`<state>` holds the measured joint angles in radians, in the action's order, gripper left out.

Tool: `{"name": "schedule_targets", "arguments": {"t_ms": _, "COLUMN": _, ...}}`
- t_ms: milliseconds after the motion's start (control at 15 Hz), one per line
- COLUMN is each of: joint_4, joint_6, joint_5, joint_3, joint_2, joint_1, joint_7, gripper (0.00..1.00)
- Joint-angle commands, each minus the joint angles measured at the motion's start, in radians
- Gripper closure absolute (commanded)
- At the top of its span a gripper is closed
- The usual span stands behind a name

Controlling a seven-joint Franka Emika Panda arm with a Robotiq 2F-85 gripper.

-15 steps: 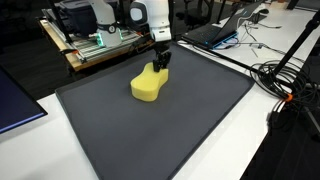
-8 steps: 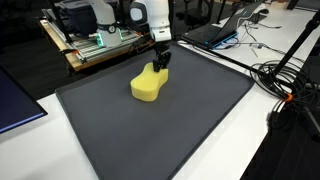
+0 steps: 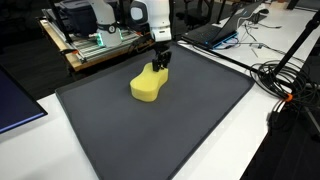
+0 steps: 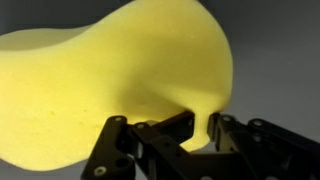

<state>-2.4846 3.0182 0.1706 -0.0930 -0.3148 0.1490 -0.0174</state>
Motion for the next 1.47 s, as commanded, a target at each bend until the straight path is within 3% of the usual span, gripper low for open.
{"name": "schedule_targets", "arguments": {"t_ms": 0, "joint_4": -0.01, "joint_6": -0.097, "joint_5": -0.038, "joint_3": 0.045, "joint_2": 0.054, "joint_1": -0.044, "joint_7": 0.019, "gripper": 0.49}}
{"name": "schedule_targets", "arguments": {"t_ms": 467, "joint_4": 0.018, "joint_6": -0.386, "joint_5": -0.088, "joint_3": 0.084, "joint_2": 0.181, "joint_1": -0.067, "joint_7": -0.013, "gripper": 0.02}}
{"name": "schedule_targets", "arguments": {"t_ms": 800, "joint_4": 0.077, "joint_6": -0.513, "joint_5": -0.102, "joint_3": 0.085, "joint_2": 0.226, "joint_1": -0.078, "joint_7": -0.06, "gripper": 0.0}}
{"name": "schedule_targets", "arguments": {"t_ms": 1400, "joint_4": 0.19, "joint_6": -0.583, "joint_5": -0.102, "joint_3": 0.058, "joint_2": 0.181, "joint_1": -0.104, "joint_7": -0.344, "gripper": 0.0}}
